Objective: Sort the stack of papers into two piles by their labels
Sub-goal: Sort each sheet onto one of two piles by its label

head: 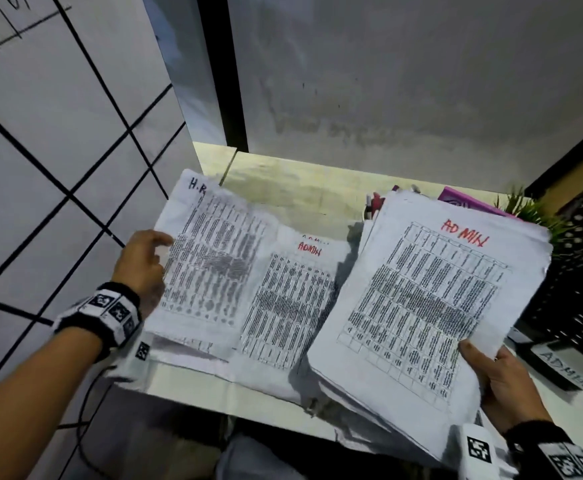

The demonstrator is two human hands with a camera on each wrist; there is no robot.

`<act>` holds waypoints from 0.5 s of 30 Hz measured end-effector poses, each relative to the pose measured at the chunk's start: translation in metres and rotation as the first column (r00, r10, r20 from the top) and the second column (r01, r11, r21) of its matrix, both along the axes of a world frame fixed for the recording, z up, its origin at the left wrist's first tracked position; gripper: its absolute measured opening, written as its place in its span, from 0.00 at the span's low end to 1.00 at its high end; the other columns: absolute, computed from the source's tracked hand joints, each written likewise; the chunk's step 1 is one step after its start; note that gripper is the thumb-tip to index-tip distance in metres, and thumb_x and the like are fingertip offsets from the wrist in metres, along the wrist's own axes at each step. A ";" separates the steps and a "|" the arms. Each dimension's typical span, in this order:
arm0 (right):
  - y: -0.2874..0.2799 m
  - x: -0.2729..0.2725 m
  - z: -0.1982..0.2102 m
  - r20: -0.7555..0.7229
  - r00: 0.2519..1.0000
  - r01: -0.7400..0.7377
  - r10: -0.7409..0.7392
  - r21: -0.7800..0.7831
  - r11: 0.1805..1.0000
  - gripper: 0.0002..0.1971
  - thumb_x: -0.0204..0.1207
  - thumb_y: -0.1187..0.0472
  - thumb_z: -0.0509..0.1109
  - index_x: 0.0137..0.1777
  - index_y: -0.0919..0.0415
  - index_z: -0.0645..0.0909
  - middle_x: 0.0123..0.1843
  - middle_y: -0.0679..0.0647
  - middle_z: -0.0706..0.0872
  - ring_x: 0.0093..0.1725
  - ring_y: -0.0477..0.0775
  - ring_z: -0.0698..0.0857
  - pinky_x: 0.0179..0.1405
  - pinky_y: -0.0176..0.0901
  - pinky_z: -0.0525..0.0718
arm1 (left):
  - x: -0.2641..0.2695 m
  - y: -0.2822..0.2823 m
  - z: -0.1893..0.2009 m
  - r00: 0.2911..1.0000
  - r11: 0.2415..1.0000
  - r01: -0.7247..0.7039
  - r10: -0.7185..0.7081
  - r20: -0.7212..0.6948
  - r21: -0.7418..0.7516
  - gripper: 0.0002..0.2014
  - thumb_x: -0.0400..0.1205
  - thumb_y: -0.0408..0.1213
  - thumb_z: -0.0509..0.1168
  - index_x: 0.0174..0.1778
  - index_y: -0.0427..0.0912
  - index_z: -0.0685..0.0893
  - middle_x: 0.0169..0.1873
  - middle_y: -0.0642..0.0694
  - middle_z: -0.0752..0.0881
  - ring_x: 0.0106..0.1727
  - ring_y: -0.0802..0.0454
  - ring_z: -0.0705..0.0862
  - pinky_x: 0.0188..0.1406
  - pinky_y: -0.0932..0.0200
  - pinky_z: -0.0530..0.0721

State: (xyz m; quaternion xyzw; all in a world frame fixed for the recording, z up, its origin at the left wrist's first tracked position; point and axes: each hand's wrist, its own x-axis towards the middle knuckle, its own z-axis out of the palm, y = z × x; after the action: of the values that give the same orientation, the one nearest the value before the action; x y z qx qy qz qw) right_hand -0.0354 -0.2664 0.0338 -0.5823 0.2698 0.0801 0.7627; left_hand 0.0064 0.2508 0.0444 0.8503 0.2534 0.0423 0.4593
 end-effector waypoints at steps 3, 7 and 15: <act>-0.002 -0.001 0.002 0.008 1.000 0.005 -0.005 0.020 1.000 0.09 0.75 0.69 0.68 0.54 0.63 0.83 0.38 0.50 0.93 0.34 0.47 0.91 0.29 0.39 0.87 | 0.017 0.024 -0.018 0.986 0.951 0.115 -0.073 -0.151 0.288 0.24 0.70 0.10 0.58 0.57 0.36 0.81 0.61 0.27 0.77 0.53 0.29 0.81 0.53 0.39 0.81; -0.002 -0.001 0.004 0.010 1.000 -0.022 0.022 0.014 1.000 0.17 0.64 0.65 0.74 0.54 0.61 0.84 0.44 0.53 0.93 0.38 0.51 0.92 0.31 0.42 0.88 | 0.028 0.024 -0.050 0.939 0.890 0.221 -0.084 -0.334 0.398 0.21 0.74 0.14 0.59 0.61 0.32 0.81 0.66 0.31 0.73 0.56 0.31 0.81 0.60 0.45 0.80; -0.004 0.002 -0.002 -0.004 0.998 -0.058 0.058 -0.022 0.998 0.14 0.79 0.75 0.65 0.62 0.67 0.82 0.50 0.58 0.93 0.44 0.55 0.92 0.40 0.47 0.91 | 0.019 -0.048 -0.032 0.984 0.835 0.169 -0.111 -0.140 0.523 0.19 0.77 0.29 0.69 0.64 0.37 0.79 0.81 0.36 0.58 0.80 0.34 0.59 0.78 0.35 0.62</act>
State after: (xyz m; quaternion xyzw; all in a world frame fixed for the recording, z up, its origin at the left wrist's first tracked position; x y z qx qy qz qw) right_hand -0.0335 -0.2700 0.0317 -0.5983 0.2550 0.1003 0.7530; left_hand 0.0252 0.2031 0.0127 0.9616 0.1922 0.0331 0.1932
